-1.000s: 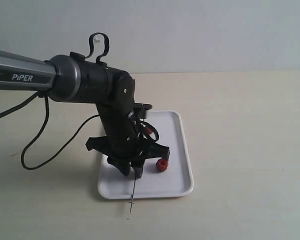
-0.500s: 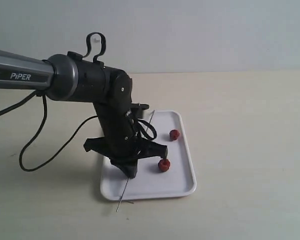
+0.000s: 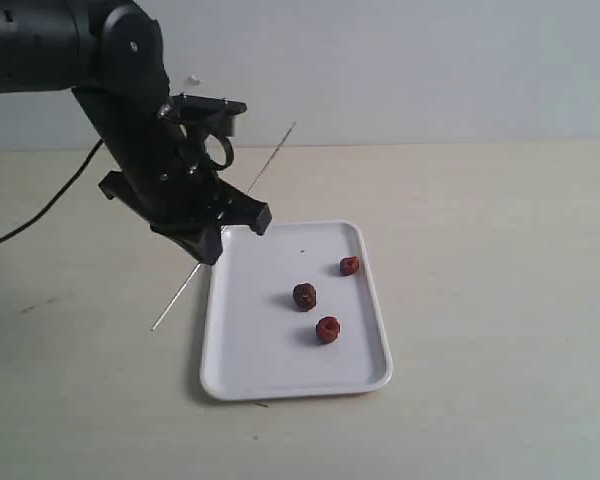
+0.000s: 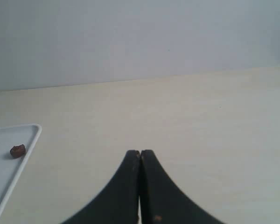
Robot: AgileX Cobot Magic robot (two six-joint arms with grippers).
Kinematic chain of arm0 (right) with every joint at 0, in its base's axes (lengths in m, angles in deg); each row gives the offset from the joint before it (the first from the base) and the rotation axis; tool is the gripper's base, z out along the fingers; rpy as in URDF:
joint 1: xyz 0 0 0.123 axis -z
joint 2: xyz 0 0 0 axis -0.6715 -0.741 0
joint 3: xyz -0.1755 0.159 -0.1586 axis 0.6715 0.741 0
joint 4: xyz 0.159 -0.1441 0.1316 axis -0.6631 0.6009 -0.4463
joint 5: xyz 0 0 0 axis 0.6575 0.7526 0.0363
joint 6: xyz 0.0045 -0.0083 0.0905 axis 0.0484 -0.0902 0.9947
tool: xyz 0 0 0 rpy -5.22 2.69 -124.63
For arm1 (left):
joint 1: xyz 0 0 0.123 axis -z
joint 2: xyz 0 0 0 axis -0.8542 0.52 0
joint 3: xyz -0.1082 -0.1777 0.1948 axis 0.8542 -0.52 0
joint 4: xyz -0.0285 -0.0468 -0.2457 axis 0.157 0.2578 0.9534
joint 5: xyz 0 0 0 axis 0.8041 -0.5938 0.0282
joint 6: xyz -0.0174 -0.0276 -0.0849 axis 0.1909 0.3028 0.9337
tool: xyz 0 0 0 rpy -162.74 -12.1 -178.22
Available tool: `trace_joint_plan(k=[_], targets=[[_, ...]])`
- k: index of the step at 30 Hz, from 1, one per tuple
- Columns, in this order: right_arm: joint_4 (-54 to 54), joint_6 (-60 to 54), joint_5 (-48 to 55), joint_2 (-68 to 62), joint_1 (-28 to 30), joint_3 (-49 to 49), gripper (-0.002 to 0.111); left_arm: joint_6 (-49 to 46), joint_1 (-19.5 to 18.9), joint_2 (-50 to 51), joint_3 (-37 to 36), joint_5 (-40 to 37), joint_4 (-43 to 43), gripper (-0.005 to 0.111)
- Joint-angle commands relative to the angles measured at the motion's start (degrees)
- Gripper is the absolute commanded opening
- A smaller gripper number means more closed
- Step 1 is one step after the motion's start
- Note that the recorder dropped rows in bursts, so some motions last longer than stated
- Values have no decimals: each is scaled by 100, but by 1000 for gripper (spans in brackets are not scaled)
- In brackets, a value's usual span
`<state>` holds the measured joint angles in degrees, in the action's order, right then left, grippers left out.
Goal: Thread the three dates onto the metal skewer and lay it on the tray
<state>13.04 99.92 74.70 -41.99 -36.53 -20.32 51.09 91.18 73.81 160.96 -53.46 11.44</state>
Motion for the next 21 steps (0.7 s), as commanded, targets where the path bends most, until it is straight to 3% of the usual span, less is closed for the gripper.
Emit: trace_joint_plan(k=[1,10,17,21], targets=[[26,-30,-43,39,35,23,0,-276,0,-432,-501,35,-351,0],[26,-30,-43,39,35,23,0,68,-42,-1074,-2197,1225,-729,0],[26,-30,-56,39,35,23,0,70,-59,-1231,-2291,1266,-729,0],[87,-50,-579,39,35,23,0,-180,-59,-1241,-2252,1266,-846,0]])
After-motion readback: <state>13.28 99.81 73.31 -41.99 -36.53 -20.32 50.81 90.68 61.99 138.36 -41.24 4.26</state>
